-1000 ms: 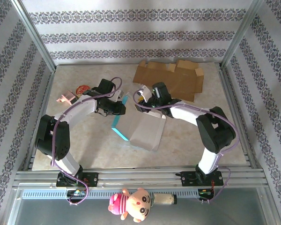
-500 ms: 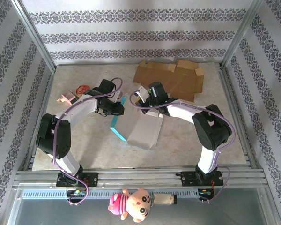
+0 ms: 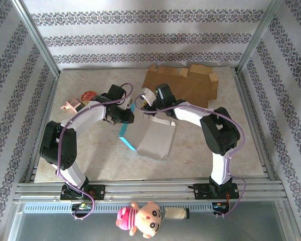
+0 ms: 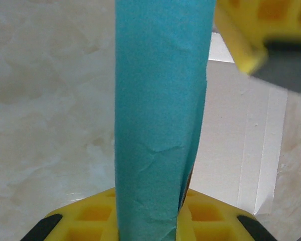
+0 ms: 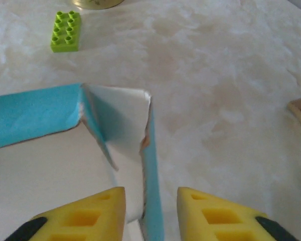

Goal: Fold the paper box

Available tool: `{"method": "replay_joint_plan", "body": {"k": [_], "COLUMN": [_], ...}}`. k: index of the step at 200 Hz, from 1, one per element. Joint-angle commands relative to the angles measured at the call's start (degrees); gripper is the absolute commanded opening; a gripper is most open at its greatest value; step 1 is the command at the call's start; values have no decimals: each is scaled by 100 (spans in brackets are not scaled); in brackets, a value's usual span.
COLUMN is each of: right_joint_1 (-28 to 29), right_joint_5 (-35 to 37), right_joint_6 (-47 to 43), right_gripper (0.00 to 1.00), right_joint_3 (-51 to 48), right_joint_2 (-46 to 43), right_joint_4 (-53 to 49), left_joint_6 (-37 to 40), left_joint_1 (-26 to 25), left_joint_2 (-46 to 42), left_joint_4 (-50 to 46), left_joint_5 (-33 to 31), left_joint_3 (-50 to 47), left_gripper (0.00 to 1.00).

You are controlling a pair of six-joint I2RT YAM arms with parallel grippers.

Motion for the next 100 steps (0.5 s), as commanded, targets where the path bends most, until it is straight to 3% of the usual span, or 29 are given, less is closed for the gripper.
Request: {"method": "replay_joint_plan", "body": {"k": [1,30,62,100], "right_joint_1": [-55,-49,-29,146], "right_joint_5": [-57,-94,-414,-1363], "right_joint_6": [-9,37,994,2401], "right_gripper": [14,0,0,4], "right_joint_3": [289,86,222,-112], "right_joint_2": [177,-155,-345,-296], "right_joint_4": [-183,-402,-1018,-368], "left_joint_6": [-77,-95,-143,-127], "left_joint_1": [-79,-79,-78,-92], "left_joint_2": [74,150,260,270], "left_joint_4": [-272,-387,-382,-287], "left_joint_5": [-157,-412,-501,-410], "left_joint_3": [189,312,408,434], "left_gripper": [18,18,17,17]}}
